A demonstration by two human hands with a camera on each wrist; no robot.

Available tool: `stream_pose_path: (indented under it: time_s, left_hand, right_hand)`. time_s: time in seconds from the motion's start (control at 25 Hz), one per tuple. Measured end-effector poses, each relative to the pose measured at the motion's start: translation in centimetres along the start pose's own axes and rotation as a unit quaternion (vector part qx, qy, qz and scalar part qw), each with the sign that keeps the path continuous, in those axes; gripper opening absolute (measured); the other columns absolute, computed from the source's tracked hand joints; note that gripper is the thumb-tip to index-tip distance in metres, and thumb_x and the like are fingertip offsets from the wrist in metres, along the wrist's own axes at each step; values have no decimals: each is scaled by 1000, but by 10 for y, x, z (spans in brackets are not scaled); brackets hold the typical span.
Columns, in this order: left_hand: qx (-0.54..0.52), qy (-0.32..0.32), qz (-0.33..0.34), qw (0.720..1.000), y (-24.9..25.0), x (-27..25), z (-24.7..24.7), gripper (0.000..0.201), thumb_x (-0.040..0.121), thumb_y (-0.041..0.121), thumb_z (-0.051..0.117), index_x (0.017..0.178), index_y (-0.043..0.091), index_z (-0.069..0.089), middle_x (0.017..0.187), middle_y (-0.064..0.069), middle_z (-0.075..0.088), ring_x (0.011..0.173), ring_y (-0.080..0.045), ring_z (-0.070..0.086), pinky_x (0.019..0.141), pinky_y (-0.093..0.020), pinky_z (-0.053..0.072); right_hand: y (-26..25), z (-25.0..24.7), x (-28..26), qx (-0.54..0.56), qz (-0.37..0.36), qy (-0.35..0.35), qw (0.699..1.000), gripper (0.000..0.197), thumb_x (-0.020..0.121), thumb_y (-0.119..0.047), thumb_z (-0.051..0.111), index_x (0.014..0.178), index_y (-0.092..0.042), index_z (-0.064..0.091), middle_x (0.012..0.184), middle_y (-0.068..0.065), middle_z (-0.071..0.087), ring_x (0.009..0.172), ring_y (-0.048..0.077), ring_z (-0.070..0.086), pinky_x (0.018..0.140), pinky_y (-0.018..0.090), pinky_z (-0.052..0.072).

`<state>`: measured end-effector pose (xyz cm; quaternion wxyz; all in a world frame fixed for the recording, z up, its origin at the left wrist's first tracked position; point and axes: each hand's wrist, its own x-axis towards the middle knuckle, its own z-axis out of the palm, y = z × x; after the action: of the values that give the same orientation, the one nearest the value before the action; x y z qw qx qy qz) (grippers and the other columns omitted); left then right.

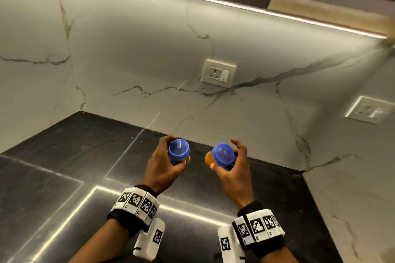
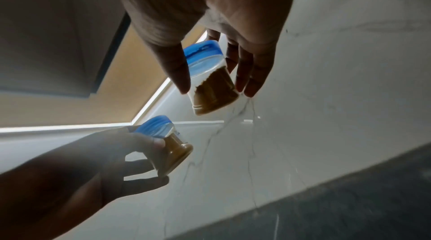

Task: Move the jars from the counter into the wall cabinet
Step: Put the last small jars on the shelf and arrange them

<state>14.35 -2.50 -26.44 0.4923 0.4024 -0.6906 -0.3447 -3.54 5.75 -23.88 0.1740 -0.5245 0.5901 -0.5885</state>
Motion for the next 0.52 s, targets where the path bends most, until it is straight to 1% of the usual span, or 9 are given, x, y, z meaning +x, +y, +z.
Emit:
stream_pose_path:
  time_s: [0.08, 0.16, 0.24, 0.32, 0.36, 0.44, 0.52]
  left_hand:
    - [-35, -11, 45, 998, 40, 10, 11, 61, 69, 22, 81, 116, 27, 42, 108, 12, 59, 92, -10, 64, 75, -32, 58]
    - [-74, -21, 83, 994, 79, 20, 19, 65, 68, 17, 82, 118, 23, 41, 112, 10, 57, 96, -11, 64, 79, -30, 57]
    - [-101, -15, 118, 988, 117, 29, 23, 63, 67, 17, 83, 115, 25, 43, 112, 13, 60, 97, -10, 64, 81, -31, 56]
    - [-127, -15, 143, 981, 151, 38, 23, 58, 68, 15, 83, 110, 30, 46, 107, 15, 64, 95, -10, 66, 81, -32, 56]
    - [-138, -13, 160, 977, 171, 45, 22, 57, 67, 15, 82, 108, 32, 47, 106, 16, 65, 94, -10, 66, 81, -32, 56]
    - [-149, -3, 189, 971, 207, 57, 19, 58, 66, 15, 84, 109, 32, 48, 105, 15, 66, 91, -11, 68, 80, -31, 56]
    - [-158, 8, 208, 965, 241, 71, 14, 63, 64, 18, 85, 112, 31, 47, 108, 15, 64, 90, -10, 69, 78, -28, 56]
  right_hand:
    - [-25, -23, 10, 6, -35, 31, 999, 76, 72, -13, 81, 129, -27, 34, 108, 0, 55, 95, 16, 65, 87, 31, 56]
    - [-54, -46, 22, 16, -67, 64, 996, 81, 70, -10, 81, 132, -26, 32, 109, 1, 55, 97, 18, 65, 86, 31, 55]
    - [-87, -69, 35, 30, -92, 102, 990, 84, 69, -12, 82, 133, -31, 32, 112, -3, 56, 100, 15, 64, 87, 29, 53]
    - [-119, -87, 44, 39, -121, 131, 983, 83, 68, -16, 83, 132, -34, 33, 112, -8, 59, 98, 11, 65, 86, 27, 52]
    - [-137, -96, 51, 40, -148, 149, 977, 81, 68, -18, 83, 131, -34, 35, 110, -9, 60, 96, 10, 66, 86, 26, 52]
    - [-172, -113, 68, 43, -205, 183, 961, 75, 67, -17, 83, 124, -35, 39, 107, -10, 62, 93, 8, 67, 84, 24, 53]
    - [-206, -127, 88, 57, -245, 215, 944, 71, 66, -13, 85, 117, -38, 43, 109, -10, 63, 95, 8, 66, 82, 22, 53]
